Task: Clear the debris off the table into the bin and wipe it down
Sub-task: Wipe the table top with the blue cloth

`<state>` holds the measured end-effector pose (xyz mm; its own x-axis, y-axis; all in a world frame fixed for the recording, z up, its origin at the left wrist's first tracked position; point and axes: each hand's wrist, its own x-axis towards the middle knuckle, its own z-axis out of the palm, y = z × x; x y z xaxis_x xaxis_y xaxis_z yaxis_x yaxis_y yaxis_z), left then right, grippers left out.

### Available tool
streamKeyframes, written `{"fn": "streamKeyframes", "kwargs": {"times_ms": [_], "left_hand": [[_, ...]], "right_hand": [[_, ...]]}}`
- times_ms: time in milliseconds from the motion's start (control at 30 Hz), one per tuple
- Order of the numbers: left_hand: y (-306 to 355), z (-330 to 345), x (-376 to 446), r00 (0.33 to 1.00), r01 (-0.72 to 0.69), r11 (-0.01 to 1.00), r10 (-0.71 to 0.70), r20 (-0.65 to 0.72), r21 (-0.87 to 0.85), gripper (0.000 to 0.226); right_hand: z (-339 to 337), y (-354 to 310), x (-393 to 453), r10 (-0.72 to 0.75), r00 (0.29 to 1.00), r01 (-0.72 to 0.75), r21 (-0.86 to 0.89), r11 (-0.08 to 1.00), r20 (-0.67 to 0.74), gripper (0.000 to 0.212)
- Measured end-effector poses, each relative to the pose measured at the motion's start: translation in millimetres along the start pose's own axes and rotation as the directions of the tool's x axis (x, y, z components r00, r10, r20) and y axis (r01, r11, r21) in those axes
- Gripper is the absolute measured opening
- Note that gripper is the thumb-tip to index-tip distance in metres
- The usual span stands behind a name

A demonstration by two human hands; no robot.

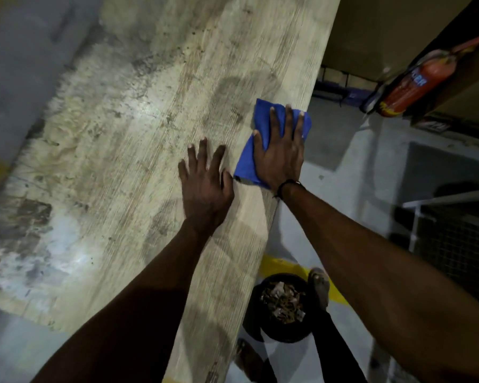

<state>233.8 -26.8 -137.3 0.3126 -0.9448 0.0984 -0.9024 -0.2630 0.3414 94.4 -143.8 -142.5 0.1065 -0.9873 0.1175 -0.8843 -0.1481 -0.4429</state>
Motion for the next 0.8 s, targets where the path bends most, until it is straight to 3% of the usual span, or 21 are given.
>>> {"fn": "streamKeyframes", "kwargs": {"times_ms": [133, 267, 533, 633, 800], "left_hand": [[15.6, 4.1, 68.8, 0.989, -0.051, 0.996, 0.06, 0.137, -0.074, 0.057], [33.6, 16.9, 151.9, 0.98, -0.03, 0.995, 0.049, 0.191, -0.1, 0.058], [48.2, 31.9, 168.7, 1.0, 0.006, 1.0, -0.006, -0.002, -0.017, 0.055], [52.4, 29.5, 172.9, 0.999, 0.03, 0.999, -0.029, 0.017, -0.036, 0.054], [54.5, 26.1, 174.1, 0.997, 0.059, 0.996, -0.056, 0.045, -0.069, 0.054]], "right_hand": [[4.5, 8.4, 30.4, -0.003, 1.0, 0.003, -0.015, 1.0, -0.003, 0.073], [6.6, 19.8, 81.3, -0.005, 1.0, 0.005, 0.001, 1.0, 0.007, 0.069], [7.7, 46.5, 215.7, -0.014, 0.999, 0.015, -0.023, 1.0, 0.031, 0.076], [5.5, 51.8, 249.7, -0.024, 0.998, 0.026, -0.028, 0.999, 0.049, 0.078], [8.5, 44.7, 193.2, -0.033, 0.999, 0.033, -0.006, 0.999, -0.021, 0.068]]}}
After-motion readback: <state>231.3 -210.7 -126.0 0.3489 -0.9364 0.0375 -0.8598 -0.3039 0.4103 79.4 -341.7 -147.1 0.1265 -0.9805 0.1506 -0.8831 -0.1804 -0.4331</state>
